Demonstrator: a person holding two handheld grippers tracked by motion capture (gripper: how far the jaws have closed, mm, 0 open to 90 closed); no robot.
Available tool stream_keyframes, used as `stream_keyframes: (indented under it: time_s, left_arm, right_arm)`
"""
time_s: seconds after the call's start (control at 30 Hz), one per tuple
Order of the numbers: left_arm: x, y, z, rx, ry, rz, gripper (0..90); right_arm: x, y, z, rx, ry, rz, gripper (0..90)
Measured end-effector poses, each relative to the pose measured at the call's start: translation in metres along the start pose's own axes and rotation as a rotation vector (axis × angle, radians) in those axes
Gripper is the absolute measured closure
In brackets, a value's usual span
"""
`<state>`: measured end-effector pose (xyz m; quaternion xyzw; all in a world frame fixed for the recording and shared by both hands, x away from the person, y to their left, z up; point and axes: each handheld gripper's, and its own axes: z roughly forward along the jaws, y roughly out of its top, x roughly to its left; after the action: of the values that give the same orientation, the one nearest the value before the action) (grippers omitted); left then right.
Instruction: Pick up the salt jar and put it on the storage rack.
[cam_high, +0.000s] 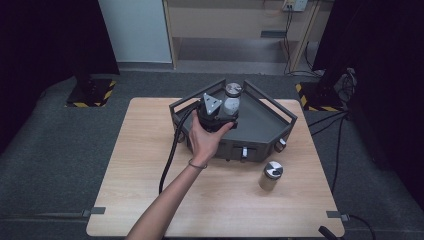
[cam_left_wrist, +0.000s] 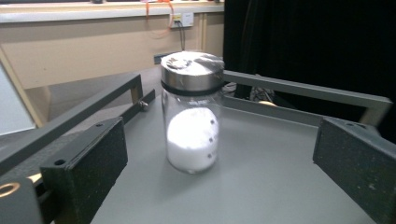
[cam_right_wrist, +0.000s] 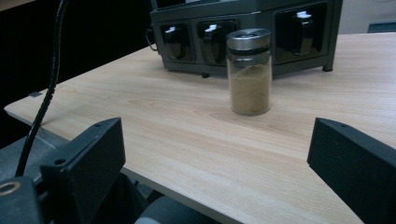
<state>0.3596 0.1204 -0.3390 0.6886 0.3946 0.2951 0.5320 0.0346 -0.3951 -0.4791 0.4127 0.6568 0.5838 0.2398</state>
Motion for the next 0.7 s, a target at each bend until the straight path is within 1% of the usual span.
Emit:
stream_keyframes:
  time_s: [0.03, 0.1, 0.17, 0.27, 0.4, 0.57, 0.6, 0.67, 0.7]
  left_arm:
    - [0.000, -0.001, -0.005, -0.002, 0.002, 0.014, 1.8]
    - [0.000, -0.006, -0.015, -0.016, 0.000, 0.022, 1.9]
    - [0.000, -0.009, -0.025, -0.020, -0.006, 0.026, 1.9]
    - [0.002, -0.017, -0.039, -0.027, -0.022, 0.015, 1.9]
    - [0.000, -0.029, -0.057, -0.034, -0.028, 0.025, 2.0]
    - [-0.004, -0.043, -0.075, -0.032, -0.033, 0.048, 1.9]
    - [-0.004, -0.047, -0.078, -0.030, -0.041, 0.044, 1.9]
    - [-0.004, -0.054, -0.086, -0.024, -0.059, 0.025, 1.8]
    - [-0.005, -0.059, -0.090, -0.023, -0.060, 0.030, 1.9]
  right_arm:
    - [0.000, 0.000, 0.000, 0.001, 0.003, -0.003, 4.6]
    - [0.001, 0.000, 0.001, 0.001, 0.007, -0.002, 4.6]
    - [0.002, 0.000, 0.001, 0.001, 0.010, -0.005, 4.6]
    - [0.003, 0.001, 0.002, 0.006, 0.016, -0.004, 4.6]
    - [0.003, 0.001, 0.002, 0.009, 0.019, -0.005, 4.6]
    - [0.004, 0.001, 0.003, 0.009, 0.025, -0.007, 4.6]
    - [0.004, 0.001, 0.003, 0.009, 0.027, -0.008, 4.6]
    - [0.004, 0.001, 0.002, 0.006, 0.027, -0.008, 4.6]
    - [0.004, 0.001, 0.002, 0.005, 0.027, -0.011, 4.6]
